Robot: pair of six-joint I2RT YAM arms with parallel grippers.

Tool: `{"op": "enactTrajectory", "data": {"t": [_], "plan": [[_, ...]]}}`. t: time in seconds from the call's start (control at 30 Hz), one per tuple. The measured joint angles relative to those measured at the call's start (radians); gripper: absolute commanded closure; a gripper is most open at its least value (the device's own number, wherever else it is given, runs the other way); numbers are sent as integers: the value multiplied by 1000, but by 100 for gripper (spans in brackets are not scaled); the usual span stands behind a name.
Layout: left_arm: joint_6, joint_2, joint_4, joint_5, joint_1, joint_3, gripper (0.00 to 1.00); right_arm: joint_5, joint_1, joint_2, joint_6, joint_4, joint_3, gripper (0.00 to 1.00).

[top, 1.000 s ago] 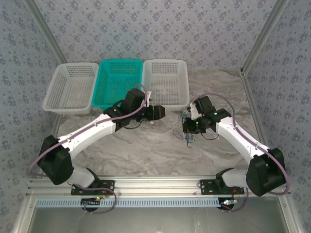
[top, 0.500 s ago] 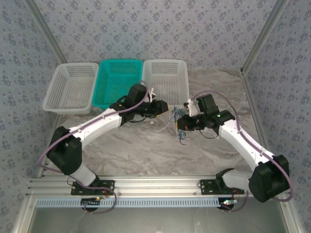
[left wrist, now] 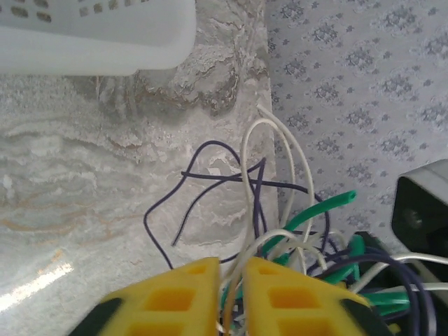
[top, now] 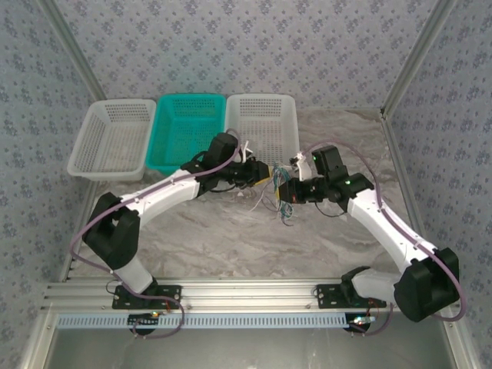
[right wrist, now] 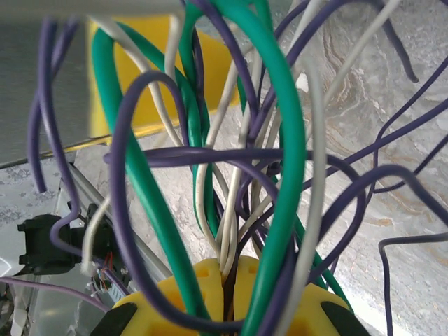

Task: Untangle the cables

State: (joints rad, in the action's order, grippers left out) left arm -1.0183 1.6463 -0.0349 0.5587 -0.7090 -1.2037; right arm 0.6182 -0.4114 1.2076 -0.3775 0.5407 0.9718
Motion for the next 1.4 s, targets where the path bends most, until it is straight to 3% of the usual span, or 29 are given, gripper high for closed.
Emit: {"op": "enactTrajectory", "data": {"t": [0.23,0.3,0.4,0.53,0.57,0.63,0.73,0.83,0.93,1.1,1.2,1.27,1.4], "plan": [[16,-11,-28,-28,3,-29,100,-92,0,-26,1,5,-23,93],[31,-31,-64,-34,13,-44,100,-150,2,-58,1,-3,-76,91],[67,-62,-145,-31,23,-71,100,-199,8,-111,0,-58,-182,79],[134,-87,-244,-38,48,-140,100,-253,34,-132,-3,-55,-315,75],[148,-95,-250,-40,57,-162,100,-268,42,-127,-10,-34,-345,64],[163,-114,-250,-44,68,-186,100,-294,56,-124,-19,15,-382,59],[174,-138,-250,-50,67,-194,100,-315,63,-143,-28,58,-385,43],[182,-134,-254,-50,49,-194,100,-319,70,-205,-25,77,-370,48],[217,-121,-277,-53,23,-200,100,-318,78,-267,-26,78,-341,47],[367,-46,-442,-116,-35,-280,90,-348,83,-308,-42,74,-303,30],[419,-20,-498,-138,-60,-285,76,-396,83,-278,-54,69,-296,23],[440,-11,-510,-150,-71,-285,61,-431,83,-213,-71,69,-285,20],[436,-11,-485,-173,-79,-281,48,-486,77,-42,-91,42,-243,20]]}}
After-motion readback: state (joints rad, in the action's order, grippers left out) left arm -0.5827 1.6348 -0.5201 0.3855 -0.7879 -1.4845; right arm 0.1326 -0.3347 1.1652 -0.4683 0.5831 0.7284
